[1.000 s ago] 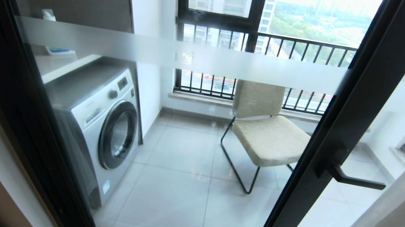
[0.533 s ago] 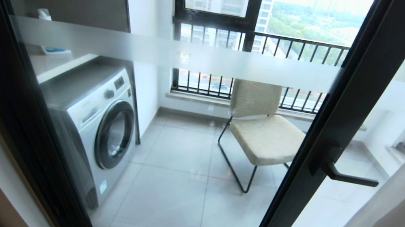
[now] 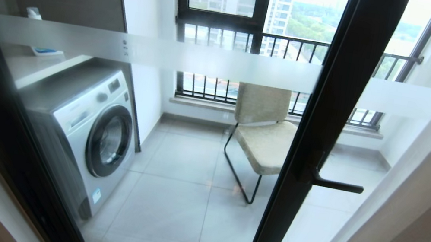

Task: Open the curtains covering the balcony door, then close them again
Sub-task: Pull the inner curtains open on both sides

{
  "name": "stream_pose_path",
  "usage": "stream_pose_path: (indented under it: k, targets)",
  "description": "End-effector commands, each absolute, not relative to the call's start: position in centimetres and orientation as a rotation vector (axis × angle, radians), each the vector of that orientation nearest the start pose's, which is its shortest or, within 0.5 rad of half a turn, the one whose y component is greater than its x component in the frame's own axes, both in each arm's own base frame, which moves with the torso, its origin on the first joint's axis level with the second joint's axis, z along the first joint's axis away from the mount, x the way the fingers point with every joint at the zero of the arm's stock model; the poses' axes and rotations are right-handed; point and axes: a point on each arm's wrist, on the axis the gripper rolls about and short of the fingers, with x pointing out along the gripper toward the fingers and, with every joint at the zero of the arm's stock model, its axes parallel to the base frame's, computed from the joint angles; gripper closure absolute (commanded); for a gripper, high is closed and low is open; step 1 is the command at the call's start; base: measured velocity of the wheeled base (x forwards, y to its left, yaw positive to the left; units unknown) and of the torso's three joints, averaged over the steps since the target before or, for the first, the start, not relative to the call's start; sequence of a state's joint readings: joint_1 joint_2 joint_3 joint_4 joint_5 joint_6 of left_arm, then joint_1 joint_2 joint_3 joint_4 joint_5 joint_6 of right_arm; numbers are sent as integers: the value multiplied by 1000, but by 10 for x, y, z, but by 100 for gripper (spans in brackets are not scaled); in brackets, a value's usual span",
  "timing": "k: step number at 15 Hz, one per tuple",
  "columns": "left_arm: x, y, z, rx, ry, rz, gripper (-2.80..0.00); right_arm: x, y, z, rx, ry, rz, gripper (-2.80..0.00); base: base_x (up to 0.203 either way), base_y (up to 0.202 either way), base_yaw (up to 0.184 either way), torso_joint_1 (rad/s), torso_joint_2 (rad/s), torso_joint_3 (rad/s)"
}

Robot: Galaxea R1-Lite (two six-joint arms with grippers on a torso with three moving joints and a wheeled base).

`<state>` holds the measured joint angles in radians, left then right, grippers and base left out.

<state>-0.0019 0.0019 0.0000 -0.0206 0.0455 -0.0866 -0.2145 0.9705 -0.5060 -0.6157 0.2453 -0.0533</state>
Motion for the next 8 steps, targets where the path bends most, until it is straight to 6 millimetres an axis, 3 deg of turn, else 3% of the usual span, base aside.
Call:
stream_pose_path:
  k: [1,8]
  targets:
    - [-23,1,78,-88,-22,42,0,120,-20,252,-88,-146,28,0,0,-190,3,1,4,1]
    - [-23,1,78,-88,-22,44,0,119,-21,252,-89,-148,22,0,0,-192,2,1,4,3]
